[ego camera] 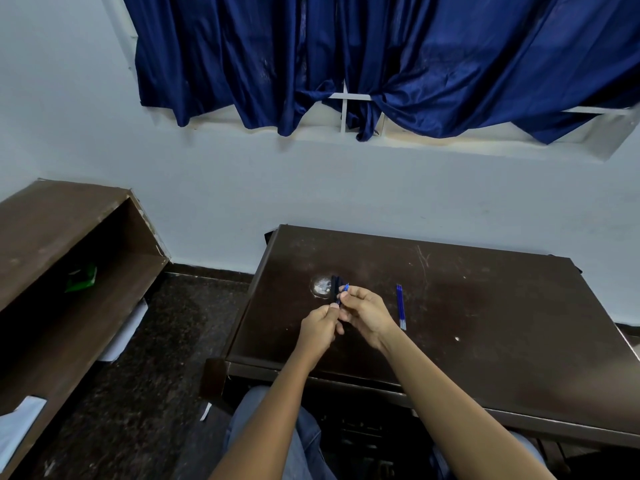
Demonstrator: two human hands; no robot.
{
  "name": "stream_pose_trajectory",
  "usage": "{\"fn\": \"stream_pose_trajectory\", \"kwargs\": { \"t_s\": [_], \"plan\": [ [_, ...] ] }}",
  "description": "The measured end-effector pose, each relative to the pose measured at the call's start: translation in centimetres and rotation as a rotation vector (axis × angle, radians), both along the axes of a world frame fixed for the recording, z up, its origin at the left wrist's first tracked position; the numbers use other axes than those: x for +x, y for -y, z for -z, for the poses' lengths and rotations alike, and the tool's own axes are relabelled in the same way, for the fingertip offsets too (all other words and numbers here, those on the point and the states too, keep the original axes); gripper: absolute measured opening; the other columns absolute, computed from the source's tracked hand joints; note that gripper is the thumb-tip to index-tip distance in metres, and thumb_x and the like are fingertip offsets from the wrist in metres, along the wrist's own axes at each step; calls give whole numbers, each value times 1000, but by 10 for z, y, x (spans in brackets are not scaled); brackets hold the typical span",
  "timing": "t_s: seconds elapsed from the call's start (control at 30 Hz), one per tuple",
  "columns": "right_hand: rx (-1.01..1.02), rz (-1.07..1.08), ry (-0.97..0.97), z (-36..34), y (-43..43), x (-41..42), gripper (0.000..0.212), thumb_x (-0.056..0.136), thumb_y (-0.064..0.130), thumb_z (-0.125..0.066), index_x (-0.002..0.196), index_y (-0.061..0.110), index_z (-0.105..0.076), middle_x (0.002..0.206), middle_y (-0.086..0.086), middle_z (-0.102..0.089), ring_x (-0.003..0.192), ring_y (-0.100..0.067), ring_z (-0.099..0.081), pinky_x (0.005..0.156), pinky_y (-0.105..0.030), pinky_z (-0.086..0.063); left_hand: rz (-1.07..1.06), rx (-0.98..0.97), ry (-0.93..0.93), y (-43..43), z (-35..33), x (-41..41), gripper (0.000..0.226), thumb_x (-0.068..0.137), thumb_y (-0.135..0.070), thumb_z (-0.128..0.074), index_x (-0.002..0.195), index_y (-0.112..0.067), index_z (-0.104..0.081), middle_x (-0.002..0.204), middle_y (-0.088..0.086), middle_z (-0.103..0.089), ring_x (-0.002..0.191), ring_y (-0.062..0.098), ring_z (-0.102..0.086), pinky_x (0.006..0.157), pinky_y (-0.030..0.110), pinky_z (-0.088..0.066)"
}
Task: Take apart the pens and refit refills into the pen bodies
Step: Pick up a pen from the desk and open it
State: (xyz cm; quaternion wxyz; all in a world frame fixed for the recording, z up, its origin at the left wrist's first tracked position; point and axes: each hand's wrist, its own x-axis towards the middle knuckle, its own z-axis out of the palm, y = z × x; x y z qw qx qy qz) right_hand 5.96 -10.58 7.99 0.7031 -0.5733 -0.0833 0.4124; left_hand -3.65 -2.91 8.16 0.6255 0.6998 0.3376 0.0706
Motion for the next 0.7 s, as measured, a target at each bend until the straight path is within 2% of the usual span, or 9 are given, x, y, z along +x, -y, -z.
{"fn": "stream_pose_trajectory", "kwargs": {
  "t_s": [0.1, 0.2, 0.3, 0.43, 0.57, 0.7],
  "plan": [
    [-7, 40, -62, 1, -2, 2, 24, 98, 1, -42, 112, 4, -61, 95, -9, -70, 59, -9, -62, 59, -27, -50, -9, -13, -3, 0, 2, 3, 36, 100, -32, -40, 76, -19, -63, 60, -4, -55, 46, 5, -42, 41, 14, -32],
    [-24, 14, -52, 4, -4, 1, 14, 95, 11, -54, 104, 5, -62, 81, -9, -62, 54, -11, -53, 51, -25, -47, -10, -12, 1, 2, 5, 6, 32, 100, -31, -40, 81, -21, -63, 61, -4, -57, 49, 4, -44, 44, 15, -34],
    [-62, 56, -44, 7, -9, 5, 6, 91, 5, -60, 89, 6, -66, 77, -8, -60, 65, -12, -58, 60, -21, -51, -7, -4, 19, 2, 10, 9, 23, 100, -29, -39, 93, -21, -60, 64, -4, -57, 53, 4, -46, 50, 17, -35],
    [-113, 107, -147, 8, -17, 14, 23, 92, -4, -51, 107, 3, -67, 88, -5, -68, 78, -12, -63, 70, -21, -50, -12, -8, 16, -4, 16, 14, 20, 101, -30, -38, 102, -22, -57, 69, -3, -56, 54, 3, -46, 51, 16, -35],
    [-78, 106, -353, 4, -27, 23, 34, 96, -4, -37, 122, 3, -58, 93, -3, -66, 65, -9, -62, 54, -21, -47, -27, -89, -1, -9, 20, 22, 21, 101, -29, -40, 98, -18, -58, 71, -2, -56, 52, 3, -42, 41, 11, -33],
    [-64, 35, -368, 9, -34, 35, 35, 99, 1, -31, 124, 8, -54, 97, -2, -64, 71, -13, -56, 46, -25, -41, -34, -146, -21, -14, 24, 33, 19, 100, -30, -40, 93, -22, -56, 72, -4, -53, 52, 4, -39, 42, 14, -31]
  ]
}}
